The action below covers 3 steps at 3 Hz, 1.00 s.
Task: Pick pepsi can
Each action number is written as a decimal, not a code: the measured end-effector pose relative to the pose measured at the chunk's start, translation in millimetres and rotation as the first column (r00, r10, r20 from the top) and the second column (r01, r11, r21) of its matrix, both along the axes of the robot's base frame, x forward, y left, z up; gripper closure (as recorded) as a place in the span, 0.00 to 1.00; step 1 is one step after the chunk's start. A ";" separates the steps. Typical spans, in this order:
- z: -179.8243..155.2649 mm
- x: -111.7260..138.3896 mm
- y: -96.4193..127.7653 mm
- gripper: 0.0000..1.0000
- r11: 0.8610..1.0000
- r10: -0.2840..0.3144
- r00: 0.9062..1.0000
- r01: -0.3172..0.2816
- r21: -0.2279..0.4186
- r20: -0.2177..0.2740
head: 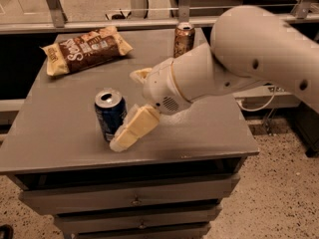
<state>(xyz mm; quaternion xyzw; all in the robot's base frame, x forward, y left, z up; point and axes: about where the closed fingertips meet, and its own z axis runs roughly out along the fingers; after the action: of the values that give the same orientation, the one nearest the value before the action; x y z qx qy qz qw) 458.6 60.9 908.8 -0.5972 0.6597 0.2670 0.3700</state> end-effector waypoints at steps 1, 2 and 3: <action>-14.7 1.4 16.0 0.00 1.000 0.006 1.000 -0.006 0.020 -0.009; -26.6 3.7 27.0 0.18 0.999 -0.001 1.000 0.002 0.032 -0.027; -29.1 6.0 34.2 0.41 0.999 -0.011 0.999 0.013 0.050 -0.043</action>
Offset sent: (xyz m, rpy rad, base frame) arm 0.0098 0.0360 -0.0431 0.0511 0.0558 -0.0188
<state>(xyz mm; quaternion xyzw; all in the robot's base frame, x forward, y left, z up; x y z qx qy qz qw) 464.6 95.1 879.7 -0.5779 0.6640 0.2940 0.3724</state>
